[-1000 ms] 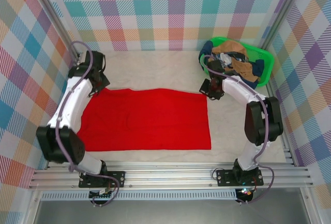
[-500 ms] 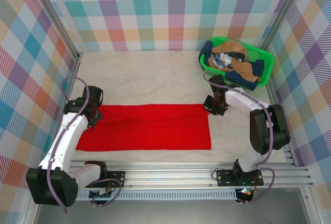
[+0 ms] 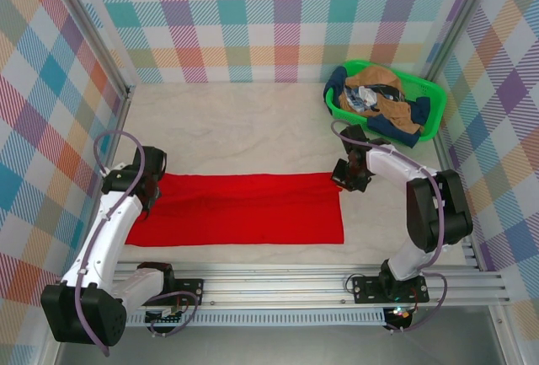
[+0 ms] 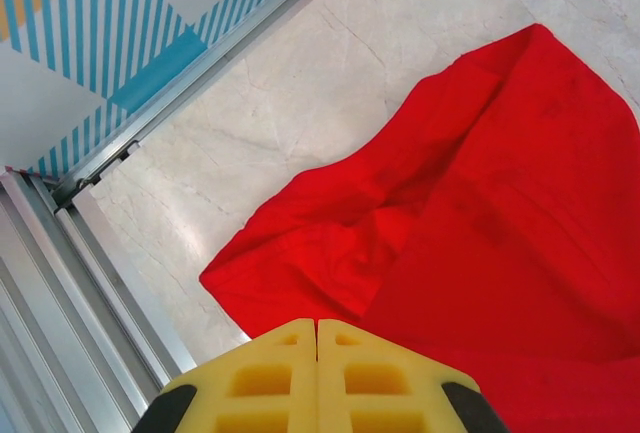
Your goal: Fold and stack the t-shirts
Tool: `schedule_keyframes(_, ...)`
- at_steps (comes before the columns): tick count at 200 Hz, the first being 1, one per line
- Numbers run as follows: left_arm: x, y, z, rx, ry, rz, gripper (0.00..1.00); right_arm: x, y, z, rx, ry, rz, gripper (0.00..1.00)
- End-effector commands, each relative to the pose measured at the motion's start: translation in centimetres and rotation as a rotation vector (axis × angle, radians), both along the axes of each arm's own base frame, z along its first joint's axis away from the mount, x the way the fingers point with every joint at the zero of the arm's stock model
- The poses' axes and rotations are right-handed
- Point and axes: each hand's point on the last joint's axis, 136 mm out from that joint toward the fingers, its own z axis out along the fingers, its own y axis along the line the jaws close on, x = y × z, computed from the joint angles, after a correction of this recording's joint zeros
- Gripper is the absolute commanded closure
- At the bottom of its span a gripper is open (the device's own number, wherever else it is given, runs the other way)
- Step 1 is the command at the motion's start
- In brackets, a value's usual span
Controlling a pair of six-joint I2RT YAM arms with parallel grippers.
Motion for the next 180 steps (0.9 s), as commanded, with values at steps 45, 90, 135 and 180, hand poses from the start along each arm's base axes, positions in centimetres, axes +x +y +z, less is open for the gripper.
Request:
schedule_keyframes(45,-2.3,0.8,-2.0,0.035,0.073,0.054,1.00,-2.8,-0.2,-1.5,-0.001,0.086,-0.016,1.00)
schedule_keyframes(90,-2.6,1.0,-2.4,0.045,0.074,0.084,1.00,-2.5,0.2,-0.7,0.020,0.067,-0.018,1.00)
schedule_keyframes(135,-1.5,1.6,-1.3,0.089,0.049,0.093,1.00,-2.6,0.4,0.4,0.030,0.058,-0.020,1.00)
schedule_keyframes(180,-1.6,1.9,-1.4,0.115,0.068,0.096,1.00,-3.2,0.6,-0.4,0.031,0.082,-0.018,1.00)
